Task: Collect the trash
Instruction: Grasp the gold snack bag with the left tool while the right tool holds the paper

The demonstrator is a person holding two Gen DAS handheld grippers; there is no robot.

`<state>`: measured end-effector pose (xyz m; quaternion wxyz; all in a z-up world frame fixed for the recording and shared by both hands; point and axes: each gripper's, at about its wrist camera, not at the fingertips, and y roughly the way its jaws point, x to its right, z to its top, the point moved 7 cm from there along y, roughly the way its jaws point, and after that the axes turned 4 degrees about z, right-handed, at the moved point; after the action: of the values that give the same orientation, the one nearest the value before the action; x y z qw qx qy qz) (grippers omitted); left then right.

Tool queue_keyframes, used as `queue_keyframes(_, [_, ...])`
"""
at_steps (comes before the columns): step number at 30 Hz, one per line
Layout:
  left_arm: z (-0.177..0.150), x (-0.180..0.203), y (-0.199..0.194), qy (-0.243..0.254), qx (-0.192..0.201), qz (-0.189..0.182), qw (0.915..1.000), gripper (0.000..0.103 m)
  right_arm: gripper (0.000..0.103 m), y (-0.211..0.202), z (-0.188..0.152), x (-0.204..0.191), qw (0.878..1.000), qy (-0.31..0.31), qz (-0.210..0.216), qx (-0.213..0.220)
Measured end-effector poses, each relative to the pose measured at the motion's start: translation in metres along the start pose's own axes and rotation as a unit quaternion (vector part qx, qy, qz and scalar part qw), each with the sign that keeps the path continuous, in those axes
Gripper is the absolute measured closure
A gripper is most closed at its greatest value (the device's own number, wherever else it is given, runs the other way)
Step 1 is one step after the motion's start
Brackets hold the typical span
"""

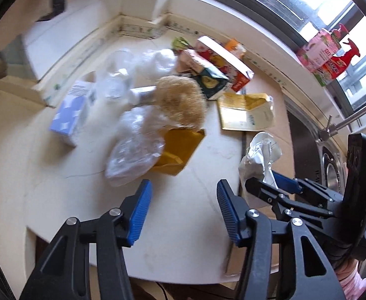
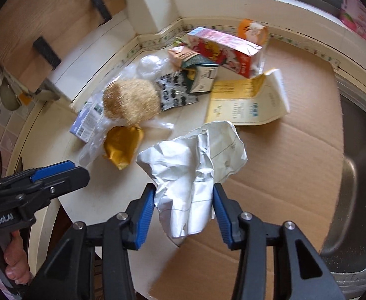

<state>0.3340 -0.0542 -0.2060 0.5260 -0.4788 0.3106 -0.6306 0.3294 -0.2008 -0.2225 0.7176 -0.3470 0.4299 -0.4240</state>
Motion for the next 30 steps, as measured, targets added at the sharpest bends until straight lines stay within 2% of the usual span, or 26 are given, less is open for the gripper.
queue_keyframes(3, [0.011, 0.015, 0.008, 0.014, 0.005, -0.01, 0.9998, 0.051, 0.057, -0.003, -0.003, 0.011, 1.0, 0.016, 0.001, 0.002])
queue_keyframes(13, [0.045, 0.012, 0.032, 0.044, 0.028, 0.047, 0.9976, 0.051, 0.057, 0.0, -0.015, 0.04, 0.999, 0.04, 0.006, -0.01])
queue_keyframes(20, [0.041, 0.014, 0.062, 0.085, -0.014, 0.052, 0.9949, 0.051, 0.057, 0.0, -0.016, 0.05, 0.999, 0.048, 0.009, -0.012])
queue_keyframes(22, [0.038, 0.014, 0.069, 0.095, -0.025, 0.059, 0.9935, 0.048, 0.057, 0.0, -0.015, 0.053, 0.999, 0.049, 0.01, -0.011])
queue_keyframes(24, [0.035, 0.013, 0.073, 0.108, -0.033, 0.075, 0.9907, 0.04, 0.057, 0.0, -0.015, 0.056, 0.999, 0.052, 0.011, -0.01])
queue_keyframes(30, [0.027, 0.011, 0.075, 0.127, -0.042, 0.099, 0.9861, 0.032, 0.057, 0.002, -0.018, 0.061, 0.998, 0.056, 0.015, -0.014])
